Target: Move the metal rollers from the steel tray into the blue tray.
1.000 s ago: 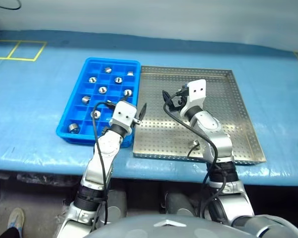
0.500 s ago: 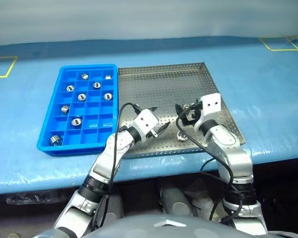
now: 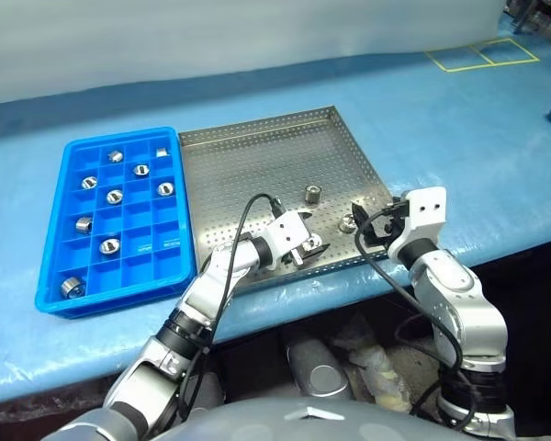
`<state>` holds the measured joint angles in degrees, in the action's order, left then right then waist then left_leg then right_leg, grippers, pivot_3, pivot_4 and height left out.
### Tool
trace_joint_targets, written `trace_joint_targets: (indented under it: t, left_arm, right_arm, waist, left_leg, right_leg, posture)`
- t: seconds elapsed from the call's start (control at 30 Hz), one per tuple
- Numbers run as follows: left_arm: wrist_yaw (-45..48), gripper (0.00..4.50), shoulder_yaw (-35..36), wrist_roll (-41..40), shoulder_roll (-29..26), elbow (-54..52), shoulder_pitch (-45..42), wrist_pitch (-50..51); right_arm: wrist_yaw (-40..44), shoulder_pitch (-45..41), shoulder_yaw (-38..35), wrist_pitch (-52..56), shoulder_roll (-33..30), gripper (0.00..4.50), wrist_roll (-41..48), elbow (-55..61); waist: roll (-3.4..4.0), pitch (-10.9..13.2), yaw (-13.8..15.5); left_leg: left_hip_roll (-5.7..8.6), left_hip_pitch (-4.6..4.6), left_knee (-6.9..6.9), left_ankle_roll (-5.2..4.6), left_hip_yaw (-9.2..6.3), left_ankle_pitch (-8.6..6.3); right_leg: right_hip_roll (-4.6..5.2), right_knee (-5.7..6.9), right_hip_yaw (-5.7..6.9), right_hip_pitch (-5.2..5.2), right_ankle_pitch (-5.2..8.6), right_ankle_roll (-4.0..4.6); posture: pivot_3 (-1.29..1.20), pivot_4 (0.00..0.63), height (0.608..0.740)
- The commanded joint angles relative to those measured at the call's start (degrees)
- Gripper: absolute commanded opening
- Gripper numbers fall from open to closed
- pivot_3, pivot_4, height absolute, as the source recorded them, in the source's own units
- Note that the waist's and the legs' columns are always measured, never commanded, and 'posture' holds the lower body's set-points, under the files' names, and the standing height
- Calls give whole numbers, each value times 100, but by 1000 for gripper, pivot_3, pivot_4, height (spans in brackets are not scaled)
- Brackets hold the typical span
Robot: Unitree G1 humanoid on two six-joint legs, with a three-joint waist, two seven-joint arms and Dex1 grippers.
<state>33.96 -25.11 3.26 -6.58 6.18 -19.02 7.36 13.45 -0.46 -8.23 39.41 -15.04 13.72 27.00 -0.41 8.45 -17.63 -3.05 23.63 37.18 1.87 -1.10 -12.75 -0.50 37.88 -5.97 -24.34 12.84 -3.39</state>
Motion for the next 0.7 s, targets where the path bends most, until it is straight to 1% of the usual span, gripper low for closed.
trace_joint_targets:
  t: [0.03,0.1,0.23,0.4,0.53,0.7]
  left_arm:
    - [-150,3683,314,-278,192,-246,18,4]
    - [-57,3683,387,-385,125,-364,120,15]
    - [150,3683,462,-534,-75,-517,296,47]
    - [56,3683,732,-558,-339,-711,450,86]
    - [25,3683,842,-524,-501,-929,574,155]
    - [-39,3683,855,-500,-536,-1074,666,219]
  right_arm:
    - [198,114,70,117,-10,4457,307,432]
    - [294,185,199,242,-130,4457,323,470]
    - [435,229,361,311,-298,4457,368,496]
    - [482,157,574,313,-422,4457,271,434]
    - [521,-20,880,259,-455,4457,159,299]
    - [595,-252,1122,352,-413,4457,192,138]
  waist:
    - [-2,1,-89]
    - [-4,3,-197]
    - [-7,4,-277]
    - [-22,13,-308]
    - [-35,21,-307]
    - [-48,28,-255]
  left_leg:
    - [0,0,0,-1,3,0]
    - [1,-2,-1,-5,4,1]
    - [4,-8,-11,-12,10,6]
    - [8,-6,-11,-18,11,10]
    - [11,-6,-11,-20,14,10]
    - [13,-4,-16,-20,14,10]
  right_leg:
    - [0,0,-4,0,0,-1]
    - [0,0,-7,1,0,-2]
    - [-1,1,-18,1,0,-1]
    - [-2,0,-26,1,0,-2]
    - [-2,-2,-34,0,0,-4]
    - [-1,-7,-37,-1,1,-8]
  posture:
    - [-359,150,740]
    - [-356,150,740]
    - [-352,150,740]
    - [-343,150,740]
    - [-329,150,740]
    - [-302,150,740]
